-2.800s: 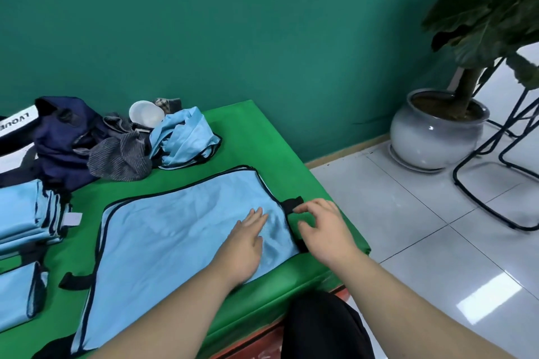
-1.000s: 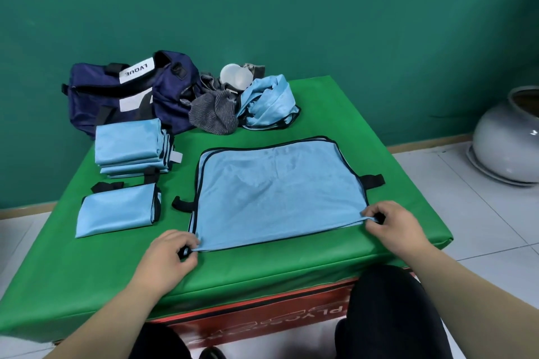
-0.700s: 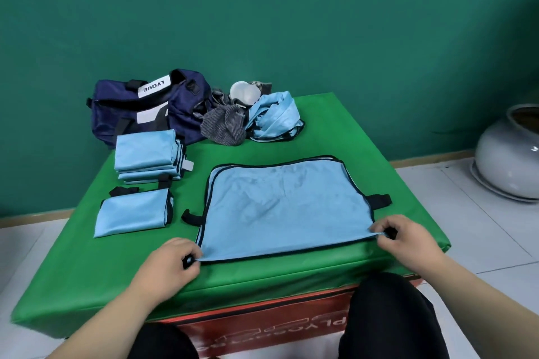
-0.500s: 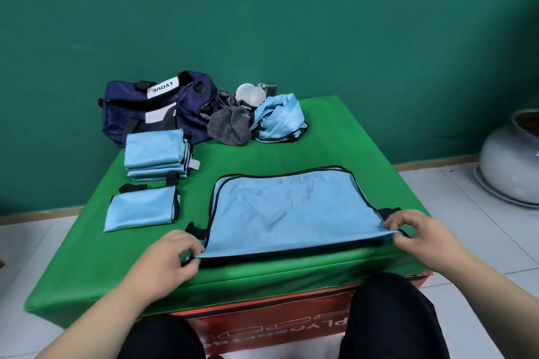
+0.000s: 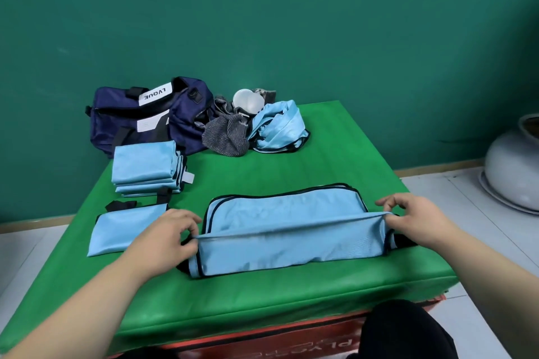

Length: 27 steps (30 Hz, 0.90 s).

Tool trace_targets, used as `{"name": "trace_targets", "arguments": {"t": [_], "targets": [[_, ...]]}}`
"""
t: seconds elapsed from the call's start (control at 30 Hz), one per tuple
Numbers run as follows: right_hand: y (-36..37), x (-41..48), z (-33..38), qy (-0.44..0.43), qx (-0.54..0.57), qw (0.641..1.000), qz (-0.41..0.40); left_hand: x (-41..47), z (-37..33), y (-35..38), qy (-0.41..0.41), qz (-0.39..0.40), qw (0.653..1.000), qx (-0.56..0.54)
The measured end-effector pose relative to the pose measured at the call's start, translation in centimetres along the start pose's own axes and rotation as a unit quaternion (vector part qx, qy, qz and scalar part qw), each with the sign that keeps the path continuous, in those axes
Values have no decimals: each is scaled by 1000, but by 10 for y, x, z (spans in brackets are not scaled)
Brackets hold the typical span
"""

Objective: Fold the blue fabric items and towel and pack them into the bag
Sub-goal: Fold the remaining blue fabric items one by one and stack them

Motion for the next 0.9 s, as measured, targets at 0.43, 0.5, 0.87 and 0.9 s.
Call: {"name": "trace_targets", "arguments": {"t": [0.43, 0.5, 0.87, 0.9], "targets": [[29, 121, -15, 62, -104, 992, 44, 122, 16, 27, -120, -40, 980, 156], [34, 125, -16, 51, -128, 988, 62, 124, 18, 35, -134, -30, 975, 172], [103, 133, 86, -145, -131, 972, 130, 22, -17, 44, -154, -103, 982, -42], [117, 134, 100, -166, -124, 967, 145, 10, -20, 47, -161, -91, 981, -55]]}}
Point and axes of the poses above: each hand's wrist, its own x-axis towards the middle knuckle, its own y-axis out of the palm, z = x × y, the point moved 3 cm from there along x, towards the middle knuckle, and after that the axes turned 13 degrees about -y, right-handed, at the moved point
